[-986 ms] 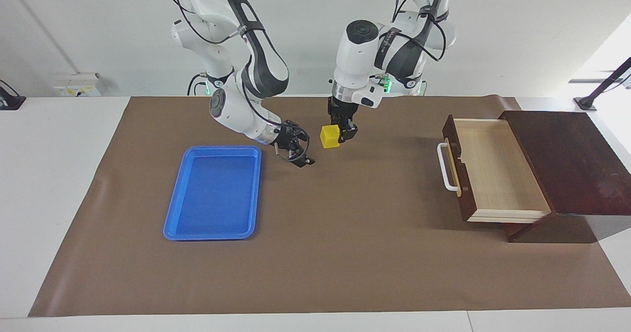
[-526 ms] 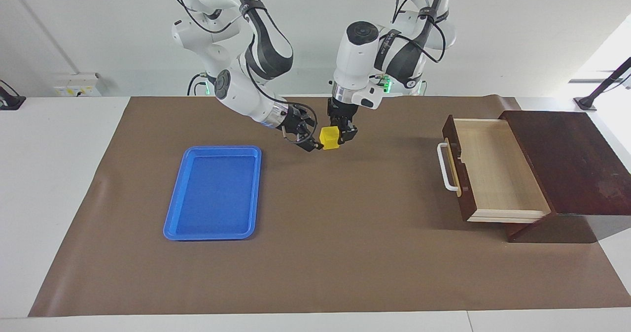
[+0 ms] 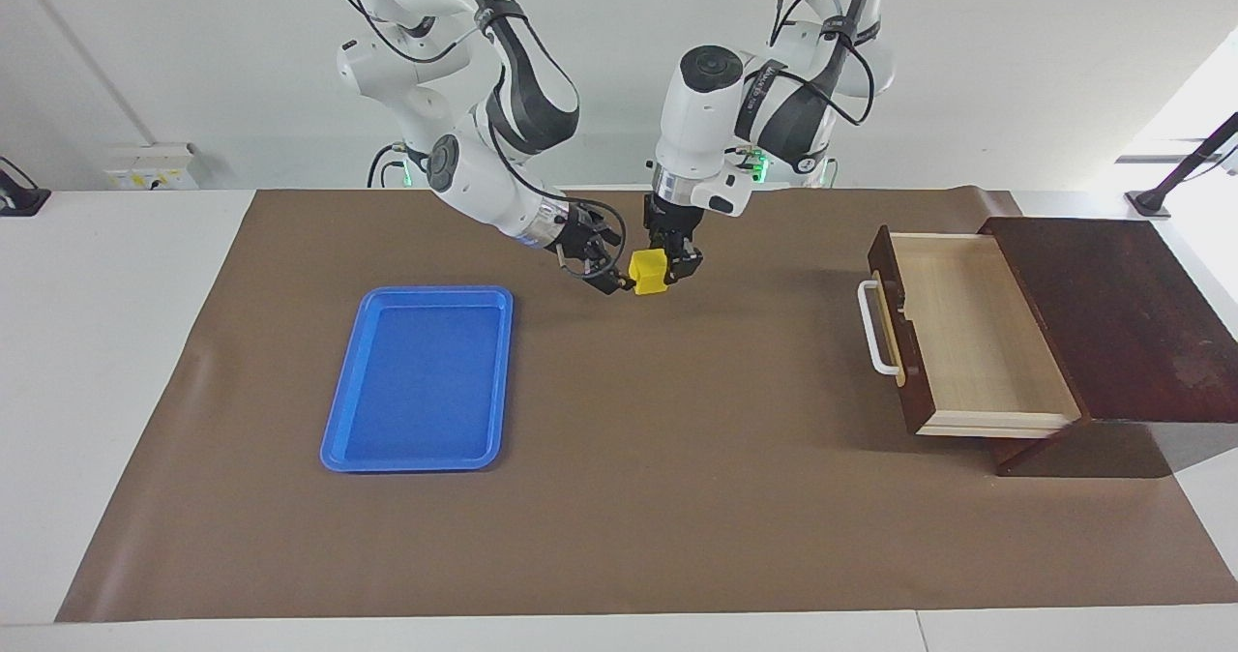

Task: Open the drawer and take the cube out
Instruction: 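Close the right gripper on the yellow cube held by the left gripper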

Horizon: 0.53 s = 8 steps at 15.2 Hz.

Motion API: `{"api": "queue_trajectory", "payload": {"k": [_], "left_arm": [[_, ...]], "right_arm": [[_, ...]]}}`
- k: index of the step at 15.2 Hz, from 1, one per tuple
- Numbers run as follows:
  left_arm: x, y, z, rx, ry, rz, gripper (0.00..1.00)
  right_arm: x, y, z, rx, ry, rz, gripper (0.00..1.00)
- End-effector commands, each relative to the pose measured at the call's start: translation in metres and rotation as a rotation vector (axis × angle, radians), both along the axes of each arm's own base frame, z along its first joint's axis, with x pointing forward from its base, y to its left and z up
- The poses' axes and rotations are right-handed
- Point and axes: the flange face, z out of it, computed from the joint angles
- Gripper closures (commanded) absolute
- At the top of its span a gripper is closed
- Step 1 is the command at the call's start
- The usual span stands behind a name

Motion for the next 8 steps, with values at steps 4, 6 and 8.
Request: {"api": "queue_trajectory", "payload": {"k": [4,6,8], "left_arm": [[-0.004,-0.001,0.000,-0.009,-0.008,0.000,1.00],[-0.004,-0.001,0.000,-0.008,-0.007,-0.002,1.00],[-0.004,-0.001,0.000,-0.008,-0.007,-0.002,1.00]], "right_arm": [[0.004,0.000,0.010,0.036,-0.018,-0.038,0.00],[0.009,0.004,0.013,0.048,-0.021,-0.044,0.00],[0.010,0.004,0.014,0.046,-0.033,-0.054,0.00]]}}
